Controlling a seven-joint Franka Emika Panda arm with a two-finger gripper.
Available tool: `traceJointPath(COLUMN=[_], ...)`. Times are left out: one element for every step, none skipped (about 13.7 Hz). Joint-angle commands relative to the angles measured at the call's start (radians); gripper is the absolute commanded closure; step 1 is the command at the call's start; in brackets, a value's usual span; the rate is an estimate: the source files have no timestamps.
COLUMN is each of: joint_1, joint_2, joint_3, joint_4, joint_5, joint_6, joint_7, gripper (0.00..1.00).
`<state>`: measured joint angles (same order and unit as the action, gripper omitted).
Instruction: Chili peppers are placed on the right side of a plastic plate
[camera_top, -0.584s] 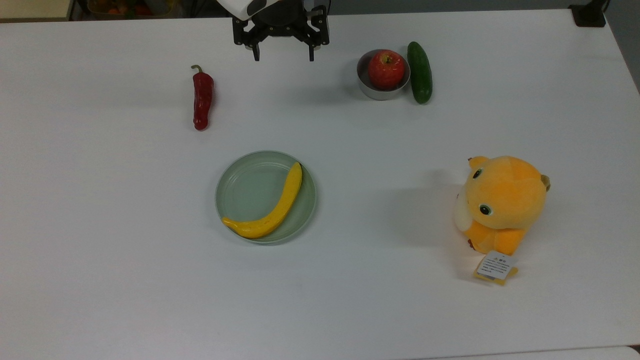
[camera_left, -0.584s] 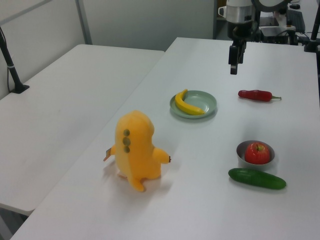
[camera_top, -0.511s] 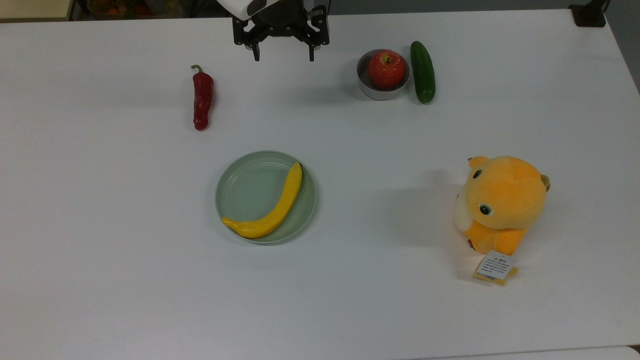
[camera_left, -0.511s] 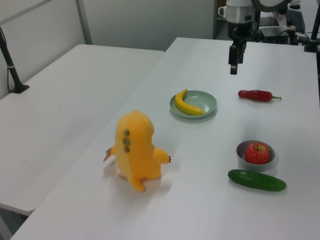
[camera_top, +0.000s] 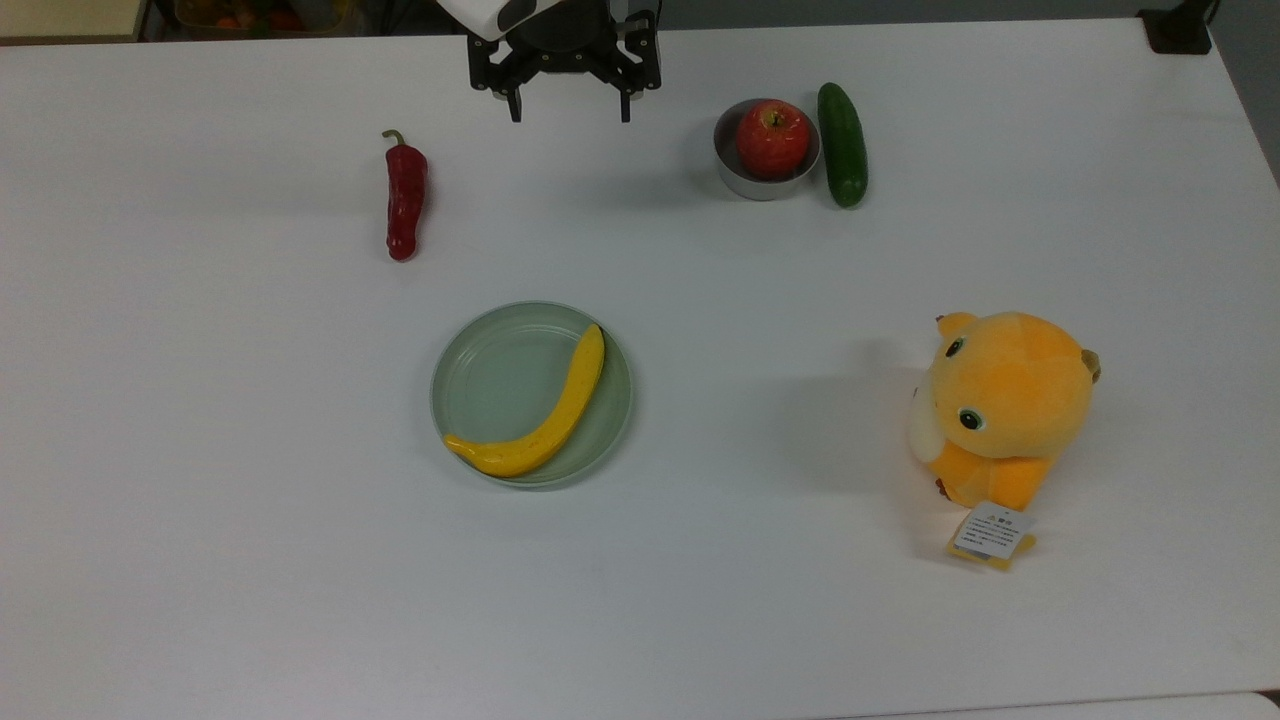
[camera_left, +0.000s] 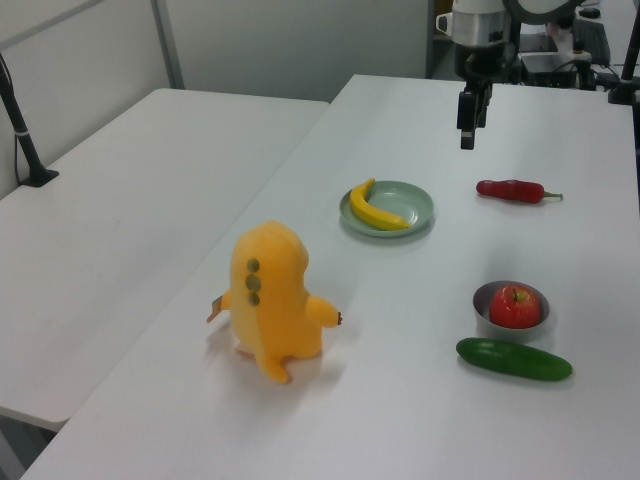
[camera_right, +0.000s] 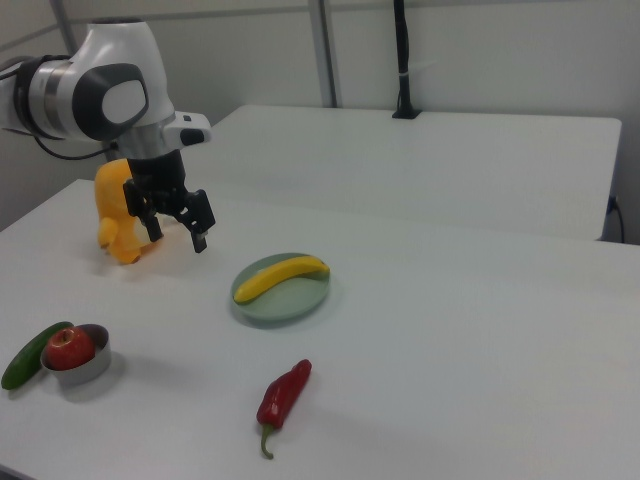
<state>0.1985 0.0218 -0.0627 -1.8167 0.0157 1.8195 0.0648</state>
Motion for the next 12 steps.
traceJointPath(joint_1=[0.004,0.004,0.004,0.004,0.002,-0.001,-0.005,-0.011,-0.017,-0.028,-0.050,-0.059], joint_2=[0.009,0.007,0.003,-0.002,-0.006,-0.009,-0.010,-0.011,-0.014,-0.023,-0.029,-0.036], joint_3=[-0.002,-0.002,-0.002,-0.002,-0.002,-0.002,-0.002,-0.002,-0.002,-0.005,-0.005,-0.006], joint_4=[0.016,0.016,0.014,0.008,0.001,0.000,-0.001,-0.006,-0.016,-0.029,-0.036,-0.047], joint_5=[-0.017,-0.017,-0.017,-0.017,-0.017,-0.017,-0.017,-0.017,-0.019,-0.022,-0.039,-0.051], joint_6=[-0.008,0.003,0.003,0.003,0.004,0.004,0.004,0.004,0.004,0.006,0.009,0.023], joint_7=[0.010,0.010,0.009,0.009,0.007,0.006,0.006,0.006,0.006,0.004,-0.008,-0.019], gripper=[0.00,0.00,0.00,0.00,0.00,0.00,0.00,0.00,0.00,0.00,0.00,0.00])
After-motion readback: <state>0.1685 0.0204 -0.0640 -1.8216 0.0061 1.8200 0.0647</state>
